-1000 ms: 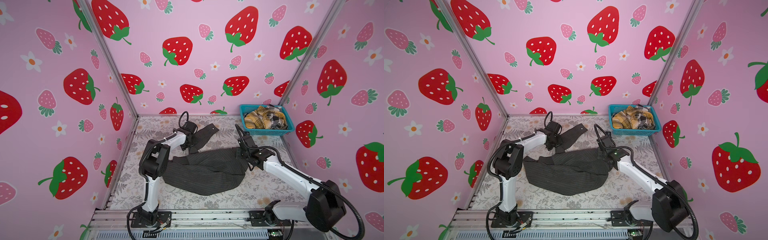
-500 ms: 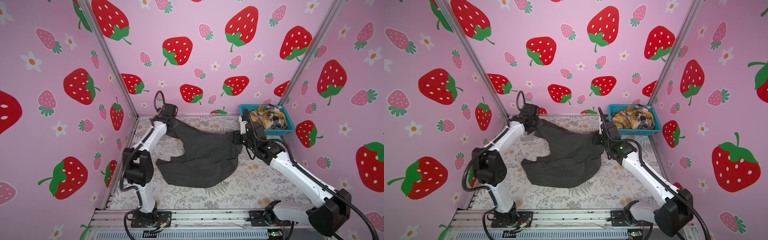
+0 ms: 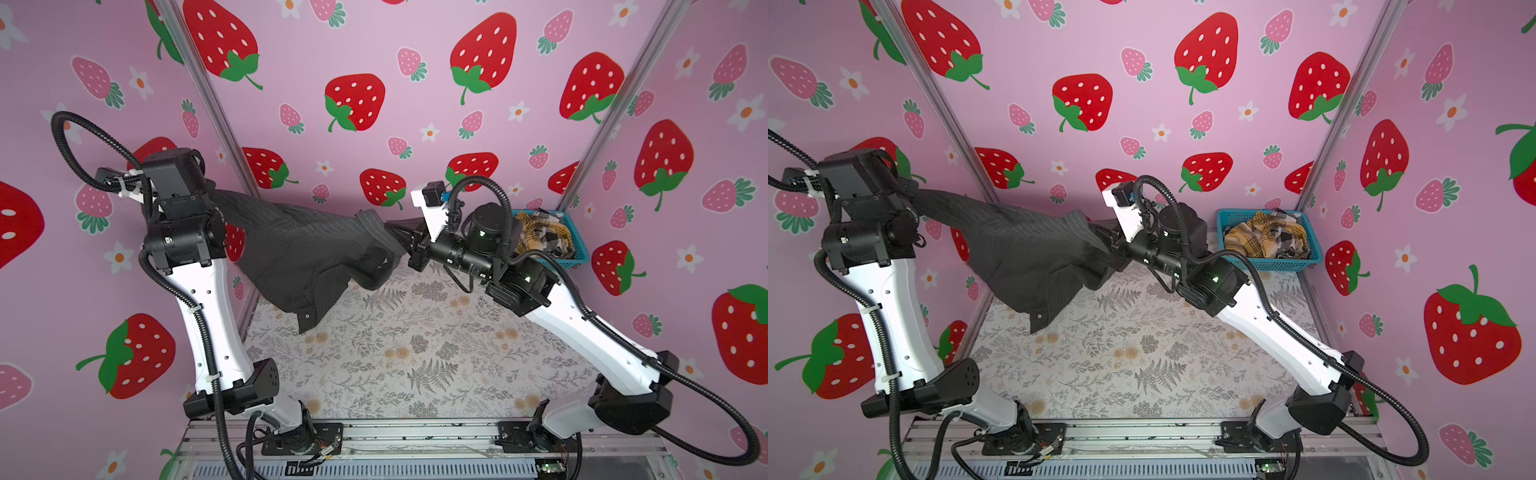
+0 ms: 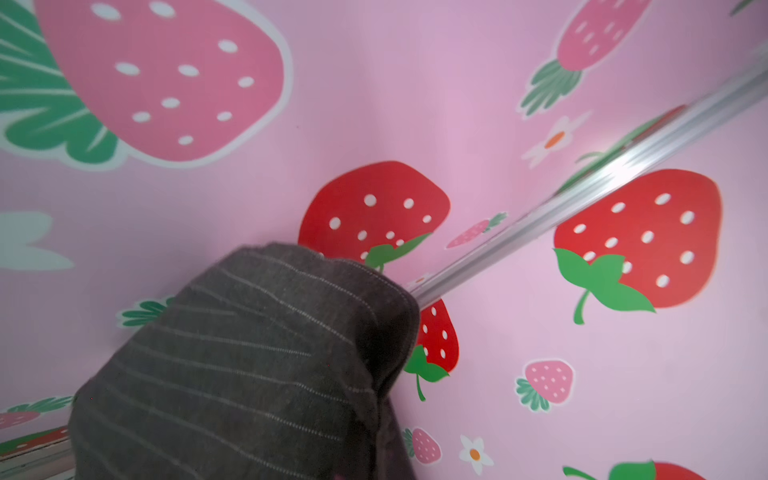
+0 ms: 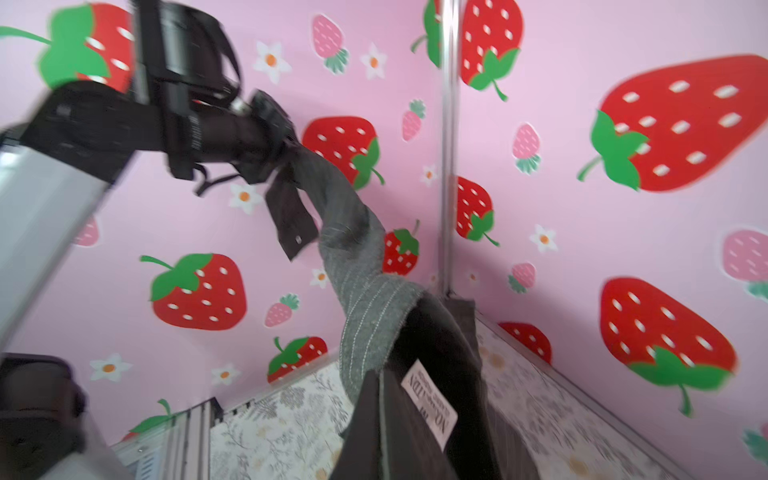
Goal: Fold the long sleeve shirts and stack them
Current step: 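Lift the shirt high with both grippers and lay it flat on the table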
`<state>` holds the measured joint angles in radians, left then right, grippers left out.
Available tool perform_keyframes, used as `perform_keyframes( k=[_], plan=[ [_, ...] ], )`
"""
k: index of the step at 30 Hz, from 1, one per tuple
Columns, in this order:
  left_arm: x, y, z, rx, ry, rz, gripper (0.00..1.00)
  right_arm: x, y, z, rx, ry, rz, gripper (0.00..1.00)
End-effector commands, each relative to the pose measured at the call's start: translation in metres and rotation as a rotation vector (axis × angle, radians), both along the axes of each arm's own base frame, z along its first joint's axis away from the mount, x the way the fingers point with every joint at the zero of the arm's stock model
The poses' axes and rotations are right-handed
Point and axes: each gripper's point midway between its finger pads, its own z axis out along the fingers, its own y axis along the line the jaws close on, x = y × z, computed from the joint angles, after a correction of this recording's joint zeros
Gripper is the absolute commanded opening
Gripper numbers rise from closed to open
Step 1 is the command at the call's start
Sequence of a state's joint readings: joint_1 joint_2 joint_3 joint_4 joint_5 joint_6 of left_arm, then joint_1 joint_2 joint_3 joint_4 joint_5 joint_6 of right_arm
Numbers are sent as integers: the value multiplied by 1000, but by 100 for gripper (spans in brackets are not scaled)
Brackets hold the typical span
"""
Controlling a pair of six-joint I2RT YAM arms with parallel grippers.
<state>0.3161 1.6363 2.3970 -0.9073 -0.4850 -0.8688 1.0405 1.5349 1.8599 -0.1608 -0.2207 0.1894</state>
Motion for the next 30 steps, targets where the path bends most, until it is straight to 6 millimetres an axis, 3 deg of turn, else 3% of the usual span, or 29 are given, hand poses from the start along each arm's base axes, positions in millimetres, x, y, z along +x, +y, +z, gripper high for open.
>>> perform_keyframes(
  k=[1,4,6,8,11,14,17,21,22,23,24,25,27,30],
  plan=[
    [0,16,-14,-34,57,32,0,-41,13,30,61,-53,209,0],
    [16,17,-3,-17,18,-14,0,-45,5,47,135,-48,222,0],
    [36,12,0,-15,-13,-73,0,-37,-6,54,184,-20,166,0],
    [67,0,-1,-10,-41,-167,0,-21,-18,52,226,22,87,0],
    [128,-43,-10,41,-38,-352,0,18,-42,23,233,120,-80,0],
    [198,-120,-45,91,17,-576,0,65,-76,-32,205,273,-266,0],
    [252,-219,-117,87,131,-807,0,109,-123,-112,132,426,-495,0],
    [286,-349,-226,79,274,-1056,0,150,-206,-226,15,646,-794,0],
    [290,-373,-250,61,297,-1104,12,155,-223,-252,-15,703,-844,0],
    [292,-396,-275,39,327,-1144,45,160,-241,-280,-61,759,-904,1],
    [291,-411,-296,15,356,-1168,68,163,-261,-311,-120,832,-972,8],
    [289,-420,-309,-3,377,-1183,77,164,-271,-329,-157,869,-985,18],
    [285,-424,-314,-14,400,-1196,91,166,-291,-358,-254,897,-1045,47],
    [268,-399,-292,23,446,-1173,95,167,-299,-363,-334,854,-1057,68]
  ],
)
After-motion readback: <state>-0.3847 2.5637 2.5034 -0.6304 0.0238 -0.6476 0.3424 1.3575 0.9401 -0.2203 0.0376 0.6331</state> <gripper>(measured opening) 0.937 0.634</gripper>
